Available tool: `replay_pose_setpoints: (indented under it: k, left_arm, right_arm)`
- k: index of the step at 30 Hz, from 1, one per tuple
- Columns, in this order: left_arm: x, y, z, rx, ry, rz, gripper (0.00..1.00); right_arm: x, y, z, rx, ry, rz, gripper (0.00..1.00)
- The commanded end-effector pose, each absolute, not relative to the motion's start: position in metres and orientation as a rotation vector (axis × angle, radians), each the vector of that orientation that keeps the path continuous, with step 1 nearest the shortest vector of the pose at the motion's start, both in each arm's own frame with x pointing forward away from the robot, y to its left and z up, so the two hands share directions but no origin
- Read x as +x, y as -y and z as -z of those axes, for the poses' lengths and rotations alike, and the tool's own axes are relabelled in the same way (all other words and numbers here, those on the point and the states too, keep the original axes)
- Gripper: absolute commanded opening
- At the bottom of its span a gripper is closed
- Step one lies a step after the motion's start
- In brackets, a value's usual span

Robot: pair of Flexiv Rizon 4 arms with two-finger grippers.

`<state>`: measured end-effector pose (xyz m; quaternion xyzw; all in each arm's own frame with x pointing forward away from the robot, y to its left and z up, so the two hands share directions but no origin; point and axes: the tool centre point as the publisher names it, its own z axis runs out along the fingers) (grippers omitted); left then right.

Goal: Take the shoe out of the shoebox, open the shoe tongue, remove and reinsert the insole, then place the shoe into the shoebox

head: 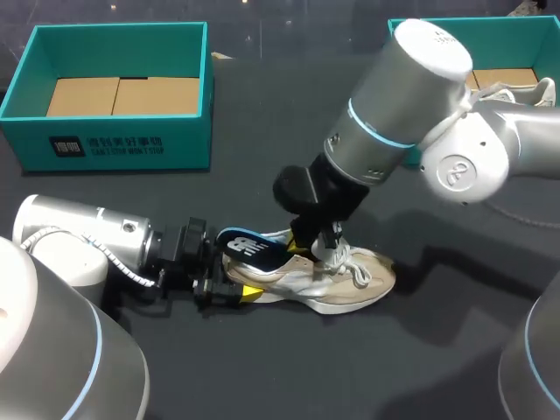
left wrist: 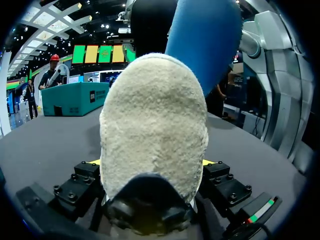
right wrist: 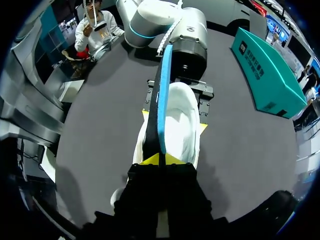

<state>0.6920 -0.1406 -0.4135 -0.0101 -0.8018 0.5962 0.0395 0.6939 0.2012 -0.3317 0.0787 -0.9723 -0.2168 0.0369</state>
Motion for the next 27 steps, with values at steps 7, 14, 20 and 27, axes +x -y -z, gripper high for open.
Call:
replay_pose_setpoints:
  k: [7,14,20,27]
  left_arm:
    - [0.692,0.140,0.414,-0.029,2.459,-1.828,0.00]
    - [0.692,0.140,0.414,-0.029,2.459,-1.828,0.00]
    - [0.692,0.140,0.414,-0.029,2.459,-1.828,0.00]
    - [0.692,0.140,0.414,-0.029,2.459,-1.828,0.00]
  right_arm:
    - [0.690,-0.206,0.326,0.204,2.953,0.682,0.39]
    - [0.689,-0.208,0.320,0.127,2.902,0.726,0.38]
    - [0.692,-0.213,0.320,0.057,2.868,0.758,0.44]
    - [0.698,-0.221,0.320,0.046,2.840,0.793,0.44]
